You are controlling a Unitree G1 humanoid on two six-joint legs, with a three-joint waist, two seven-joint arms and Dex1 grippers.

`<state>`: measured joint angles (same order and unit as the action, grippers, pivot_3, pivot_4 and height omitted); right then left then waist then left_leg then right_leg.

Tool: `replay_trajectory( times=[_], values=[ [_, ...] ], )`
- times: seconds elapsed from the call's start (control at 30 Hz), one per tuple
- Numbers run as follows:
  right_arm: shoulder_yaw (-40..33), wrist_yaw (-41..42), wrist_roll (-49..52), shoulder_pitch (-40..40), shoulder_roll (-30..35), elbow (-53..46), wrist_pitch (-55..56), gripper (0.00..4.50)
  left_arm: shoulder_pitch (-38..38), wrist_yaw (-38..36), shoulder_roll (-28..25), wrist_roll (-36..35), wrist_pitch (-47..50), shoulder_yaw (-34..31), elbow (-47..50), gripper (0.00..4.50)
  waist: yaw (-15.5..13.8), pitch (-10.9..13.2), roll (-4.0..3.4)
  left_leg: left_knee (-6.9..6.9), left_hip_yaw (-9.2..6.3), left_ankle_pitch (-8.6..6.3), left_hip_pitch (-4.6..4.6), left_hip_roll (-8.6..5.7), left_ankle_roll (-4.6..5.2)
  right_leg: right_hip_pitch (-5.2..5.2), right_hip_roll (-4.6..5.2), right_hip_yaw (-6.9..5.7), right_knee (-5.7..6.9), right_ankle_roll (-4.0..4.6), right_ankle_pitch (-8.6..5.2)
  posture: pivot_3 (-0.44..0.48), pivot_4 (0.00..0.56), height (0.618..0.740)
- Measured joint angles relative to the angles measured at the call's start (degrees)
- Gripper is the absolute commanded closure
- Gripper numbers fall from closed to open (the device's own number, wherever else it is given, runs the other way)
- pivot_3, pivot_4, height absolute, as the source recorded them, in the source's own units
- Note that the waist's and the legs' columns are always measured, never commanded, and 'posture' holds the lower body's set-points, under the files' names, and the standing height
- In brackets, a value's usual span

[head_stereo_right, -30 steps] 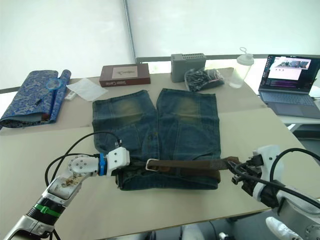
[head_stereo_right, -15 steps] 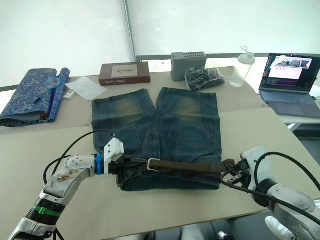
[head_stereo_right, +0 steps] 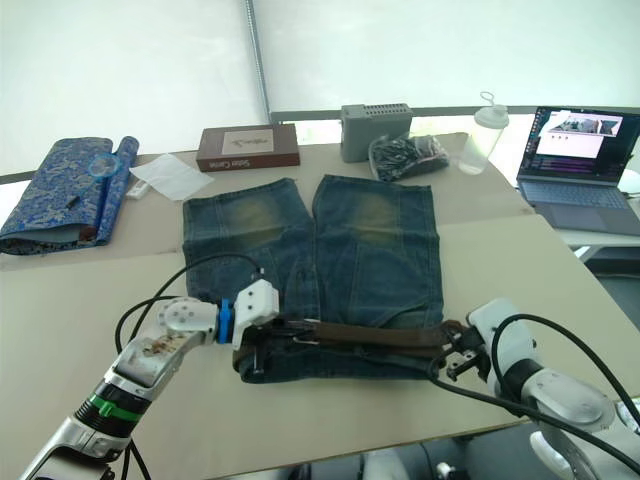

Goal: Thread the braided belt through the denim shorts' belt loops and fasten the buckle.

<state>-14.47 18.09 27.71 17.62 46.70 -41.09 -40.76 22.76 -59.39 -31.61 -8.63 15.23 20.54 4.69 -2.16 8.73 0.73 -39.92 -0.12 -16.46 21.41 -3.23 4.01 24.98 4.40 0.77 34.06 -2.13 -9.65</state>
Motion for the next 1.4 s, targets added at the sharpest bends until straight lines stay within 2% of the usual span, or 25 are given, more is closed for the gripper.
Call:
replay_trajectory(
  times=[0.23,0.43,0.53,0.63,0.7,0.77,0.83,0.93,1.07,1.17,1.23,1.27,1.4],
  values=[
    [0.22,0.94,-2.40,-0.60,-1.32,-0.17,-0.03,4.50,3.84,2.74,-0.42,8.33,-0.37,5.60,-1.32,4.42,0.01,-0.08,-0.01,0.02,-0.03,-0.03,-0.92,0.05,0.03,-1.00,0.18,0.01,-0.05,-0.01,-0.45,0.000,0.150,0.740],
    [0.15,2.41,-3.72,0.45,-2.83,-1.08,-0.03,4.50,0.92,3.19,-0.45,5.92,0.28,2.08,-1.81,4.42,0.92,-0.58,0.02,0.19,-0.04,-0.12,-1.09,0.07,0.00,-0.97,0.40,-0.01,0.00,-0.16,-0.54,0.000,0.150,0.740],
    [-0.15,3.34,-2.88,0.38,-3.97,-1.34,-0.03,4.50,-0.80,2.76,-0.85,1.43,4.66,-2.25,-2.42,4.42,1.72,-0.64,-0.07,0.25,-0.04,-0.16,-1.10,0.13,-0.06,-0.89,0.33,-0.03,0.04,-0.37,-0.42,0.000,0.150,0.740],
    [-1.80,4.04,-0.90,-0.53,-6.27,-1.52,-0.72,4.50,-2.82,2.45,0.29,-9.97,18.11,-12.81,-5.36,4.42,2.17,-0.51,-0.26,0.25,-0.06,-0.19,-0.92,0.18,-0.10,-0.67,0.18,-0.12,0.10,-0.34,-0.43,0.000,0.150,0.740],
    [-2.23,4.54,0.08,-1.56,-6.46,-1.61,-0.94,4.50,-1.96,2.74,1.93,-18.05,26.42,-18.83,-5.06,4.42,1.98,-0.19,0.13,0.05,-0.21,-0.17,-0.35,0.21,-0.12,-0.22,0.03,-0.23,0.12,-0.36,-0.39,0.000,0.150,0.740],
    [-2.29,5.00,0.61,-2.52,-6.47,-2.00,-1.02,4.50,-0.97,2.88,1.72,-22.32,30.78,-21.96,-3.68,4.42,1.70,-0.05,0.39,0.01,-0.21,-0.17,-0.06,0.08,-0.12,0.07,-0.02,-0.25,0.11,-0.33,-0.35,0.000,0.150,0.740],
    [-2.28,5.02,0.83,-3.81,-6.76,-2.15,-1.48,4.50,-0.53,2.55,0.72,-23.71,31.62,-22.59,-1.37,4.42,1.53,-0.05,0.38,0.03,-0.12,-0.26,-0.02,-0.10,-0.04,0.14,0.06,-0.12,0.13,0.20,-0.02,0.000,0.150,0.740],
    [-2.43,4.80,2.72,-6.38,-7.09,-2.25,-3.28,4.50,-0.69,2.42,0.30,-25.17,32.18,-22.08,1.61,4.42,1.45,-0.05,0.38,0.04,-0.10,-0.48,0.02,-0.12,-0.03,0.19,0.30,-0.09,0.03,0.23,-0.01,0.000,0.150,0.740],
    [-5.02,3.44,8.84,-11.39,-9.32,-2.51,-6.19,4.50,-1.35,2.53,0.20,-22.82,28.40,-18.74,3.87,4.42,1.40,-0.05,0.38,0.12,-0.13,-0.57,0.07,-0.10,-0.12,0.28,0.34,-0.08,0.00,0.30,-0.04,0.000,0.150,0.740],
    [-7.96,-2.86,28.63,-19.52,-11.41,-2.78,-10.54,4.50,0.79,5.01,2.60,-20.55,24.53,-17.75,3.84,3.56,1.46,0.03,0.38,0.11,-0.23,-0.56,0.20,-0.04,-0.13,0.38,0.37,0.04,0.01,0.43,0.02,0.000,0.150,0.740],
    [-6.80,-7.14,40.67,-24.39,-10.59,-3.10,-12.01,4.50,4.89,5.91,4.34,-20.64,23.37,-17.58,4.23,2.74,1.42,0.16,0.49,0.10,-0.39,-0.48,0.31,0.01,-0.26,0.40,0.35,-0.06,-0.01,0.55,0.10,0.000,0.150,0.740],
    [-5.62,-8.63,44.81,-25.73,-9.68,-3.39,-12.55,4.50,6.76,6.07,4.55,-20.85,22.86,-17.60,5.35,2.11,1.34,0.16,0.49,0.10,-0.49,-0.47,0.30,0.01,-0.27,0.35,0.35,-0.13,-0.01,0.58,0.08,0.000,0.150,0.740],
    [-0.09,-11.16,48.99,-28.91,-9.38,-1.50,-13.01,4.50,9.93,5.51,4.53,-23.38,24.90,-17.80,7.04,0.53,1.58,0.16,0.48,0.09,-0.39,-0.48,0.34,0.00,-0.22,0.41,0.22,-0.12,0.02,0.62,0.04,0.000,0.150,0.740]
  ],
)
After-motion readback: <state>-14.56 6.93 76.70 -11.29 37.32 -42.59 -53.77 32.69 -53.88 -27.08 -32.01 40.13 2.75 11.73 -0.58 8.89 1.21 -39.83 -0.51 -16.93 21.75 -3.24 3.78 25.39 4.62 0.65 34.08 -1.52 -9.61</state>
